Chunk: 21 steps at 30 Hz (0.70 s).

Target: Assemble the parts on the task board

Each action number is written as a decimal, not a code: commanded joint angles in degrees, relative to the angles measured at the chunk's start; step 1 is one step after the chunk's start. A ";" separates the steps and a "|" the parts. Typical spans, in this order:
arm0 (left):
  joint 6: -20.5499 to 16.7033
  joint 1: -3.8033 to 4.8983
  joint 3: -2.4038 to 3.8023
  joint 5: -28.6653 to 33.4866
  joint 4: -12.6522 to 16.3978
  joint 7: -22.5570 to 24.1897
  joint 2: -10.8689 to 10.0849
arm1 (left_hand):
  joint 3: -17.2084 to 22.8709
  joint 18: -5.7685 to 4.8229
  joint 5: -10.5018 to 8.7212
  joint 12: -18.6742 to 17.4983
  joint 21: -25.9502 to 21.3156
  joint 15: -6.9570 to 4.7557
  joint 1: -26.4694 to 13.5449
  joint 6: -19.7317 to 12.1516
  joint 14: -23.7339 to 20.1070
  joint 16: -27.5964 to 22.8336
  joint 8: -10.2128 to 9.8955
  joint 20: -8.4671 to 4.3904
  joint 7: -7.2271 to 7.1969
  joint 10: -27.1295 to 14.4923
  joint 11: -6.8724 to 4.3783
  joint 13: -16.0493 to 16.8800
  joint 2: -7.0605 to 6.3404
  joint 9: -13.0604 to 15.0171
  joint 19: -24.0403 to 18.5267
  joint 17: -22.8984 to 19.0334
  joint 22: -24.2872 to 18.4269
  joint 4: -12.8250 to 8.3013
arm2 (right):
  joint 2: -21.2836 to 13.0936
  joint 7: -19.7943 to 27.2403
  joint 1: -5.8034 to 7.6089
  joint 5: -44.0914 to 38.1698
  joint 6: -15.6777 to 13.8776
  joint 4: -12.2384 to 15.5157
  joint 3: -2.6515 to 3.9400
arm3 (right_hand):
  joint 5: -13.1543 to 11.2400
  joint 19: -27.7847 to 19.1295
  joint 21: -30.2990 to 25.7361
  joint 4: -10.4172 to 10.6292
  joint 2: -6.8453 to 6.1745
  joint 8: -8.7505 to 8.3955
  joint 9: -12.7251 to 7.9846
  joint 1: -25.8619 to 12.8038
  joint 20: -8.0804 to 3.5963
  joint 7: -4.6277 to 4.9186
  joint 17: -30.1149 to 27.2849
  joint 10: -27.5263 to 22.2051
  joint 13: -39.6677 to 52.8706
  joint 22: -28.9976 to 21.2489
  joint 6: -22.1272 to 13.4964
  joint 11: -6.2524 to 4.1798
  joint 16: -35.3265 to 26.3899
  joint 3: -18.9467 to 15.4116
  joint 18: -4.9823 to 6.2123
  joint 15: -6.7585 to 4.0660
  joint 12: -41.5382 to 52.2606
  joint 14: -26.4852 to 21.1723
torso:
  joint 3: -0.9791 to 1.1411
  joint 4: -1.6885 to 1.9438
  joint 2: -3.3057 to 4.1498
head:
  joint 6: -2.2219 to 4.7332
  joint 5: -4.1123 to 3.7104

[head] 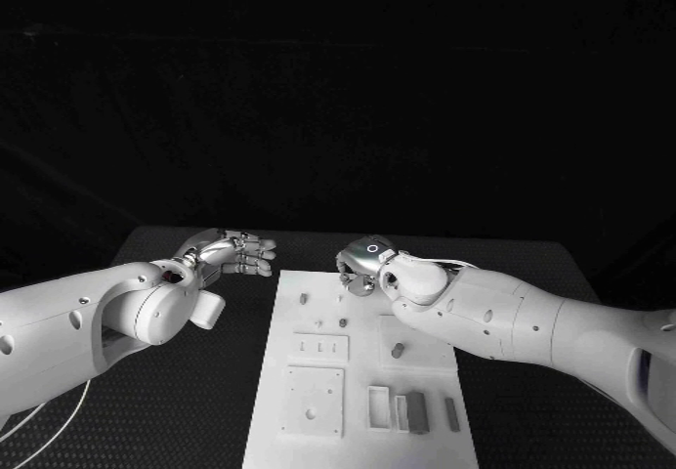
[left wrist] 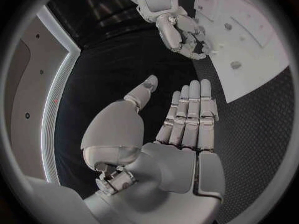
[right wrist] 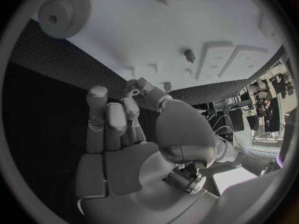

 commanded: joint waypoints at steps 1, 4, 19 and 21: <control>0.83 0.47 0.07 -0.14 0.28 0.38 -0.02 | -0.34 0.60 0.00 -0.27 -0.22 0.24 -0.55 -0.38 -0.24 -0.26 -0.18 -0.11 0.05 -0.36 0.10 -0.08 0.07 -0.07 -0.38 0.08 -0.07 -0.01 | 0.43 -1.28 -0.07 -3.48 -1.00 0.04 -0.03 | 0.13 -0.02 0.21 0.32 -0.34 -0.07 0.04 -0.32 -0.36 0.24 -0.05 -0.02 -0.06 1.22 0.76 -0.29 0.28 0.07 3.92 -0.36 -0.35 0.13 | -0.08 0.16 0.12 | 0.04 -0.01; 0.81 0.55 0.07 -0.14 0.28 0.37 -0.04 | -0.34 0.60 0.00 -0.28 -0.23 0.24 -0.54 -0.38 -0.25 -0.28 -0.19 -0.11 0.05 -0.36 0.10 -0.08 0.06 -0.07 -0.39 0.09 -0.07 -0.02 | 0.61 -1.21 -0.08 -3.51 -0.92 0.11 -0.03 | 0.14 -0.02 0.21 0.31 -0.38 -0.09 0.05 -0.31 -0.36 0.24 -0.05 0.00 -0.07 1.22 0.75 -0.29 0.29 0.09 3.92 -0.36 -0.37 0.12 | -0.12 0.13 0.26 | 0.05 0.10; 0.78 0.91 0.07 -0.15 0.42 0.27 -0.21 | -0.38 0.59 0.00 -0.38 -0.30 0.26 -0.56 -0.40 -0.26 -0.38 -0.22 -0.09 0.06 -0.37 0.13 -0.09 0.01 -0.08 -0.40 0.17 -0.08 -0.04 | 0.73 -1.18 -0.49 -3.56 1.41 -0.23 -0.18 | 0.13 0.00 0.23 0.31 -0.58 -0.16 0.08 -0.30 -0.36 0.23 -0.07 0.10 -0.14 1.20 0.76 -0.30 0.32 0.20 3.92 -0.37 -0.46 0.10 | -0.11 0.09 0.48 | -0.24 0.24; 0.82 0.93 0.07 -0.15 0.42 0.25 -0.22 | -0.38 0.60 0.00 -0.39 -0.30 0.26 -0.55 -0.40 -0.26 -0.39 -0.22 -0.09 0.06 -0.38 0.13 -0.09 0.01 -0.08 -0.40 0.18 -0.08 -0.04 | 0.70 -1.11 -0.49 -3.48 1.61 -0.26 -0.19 | 0.13 0.00 0.24 0.31 -0.58 -0.16 0.09 -0.30 -0.36 0.23 -0.07 0.11 -0.14 1.20 0.77 -0.30 0.32 0.20 3.92 -0.37 -0.46 0.10 | -0.10 0.05 0.49 | -0.23 0.31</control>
